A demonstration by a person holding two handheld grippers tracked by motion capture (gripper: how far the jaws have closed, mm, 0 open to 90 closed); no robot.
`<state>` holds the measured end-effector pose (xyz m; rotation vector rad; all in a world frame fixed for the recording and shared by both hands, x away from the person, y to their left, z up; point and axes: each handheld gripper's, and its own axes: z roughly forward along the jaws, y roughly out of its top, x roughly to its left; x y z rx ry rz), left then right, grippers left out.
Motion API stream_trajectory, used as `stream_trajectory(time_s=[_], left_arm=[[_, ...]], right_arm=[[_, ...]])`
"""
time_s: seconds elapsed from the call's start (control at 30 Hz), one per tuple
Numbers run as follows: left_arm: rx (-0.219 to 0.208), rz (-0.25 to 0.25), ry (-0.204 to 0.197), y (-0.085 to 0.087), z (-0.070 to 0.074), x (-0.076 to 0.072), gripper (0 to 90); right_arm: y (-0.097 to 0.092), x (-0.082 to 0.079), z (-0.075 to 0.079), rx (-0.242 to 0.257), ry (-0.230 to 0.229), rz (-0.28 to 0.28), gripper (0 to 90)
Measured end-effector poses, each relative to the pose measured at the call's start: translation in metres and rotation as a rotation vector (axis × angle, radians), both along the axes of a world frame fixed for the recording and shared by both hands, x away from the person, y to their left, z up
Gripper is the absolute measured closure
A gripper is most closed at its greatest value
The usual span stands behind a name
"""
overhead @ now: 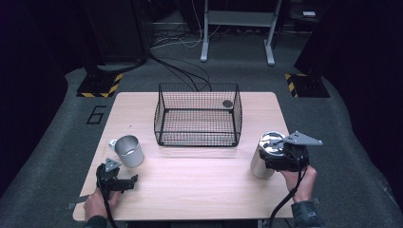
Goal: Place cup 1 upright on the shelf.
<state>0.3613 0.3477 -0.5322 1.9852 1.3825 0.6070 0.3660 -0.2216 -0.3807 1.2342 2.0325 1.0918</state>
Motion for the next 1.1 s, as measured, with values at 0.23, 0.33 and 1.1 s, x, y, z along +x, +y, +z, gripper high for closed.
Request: stream_trajectory(time_s=[0.23, 0.33, 1.1], left_arm=[[-0.001, -0.003, 0.005, 0.0, 0.0, 0.0, 0.4], [-0.002, -0.002, 0.005, 0.0, 0.0, 0.0, 0.4], [0.0, -0.004, 0.004, 0.0, 0.0, 0.0, 0.4]], right_arm=[[0.009, 0.002, 0.005, 0.004, 0.002, 0.024, 3.2], [0.013, 0.003, 0.008, 0.002, -0.004, 0.04, 3.2], [0.035, 0.015, 0.026, 0.018, -0.008, 0.104, 3.2]])
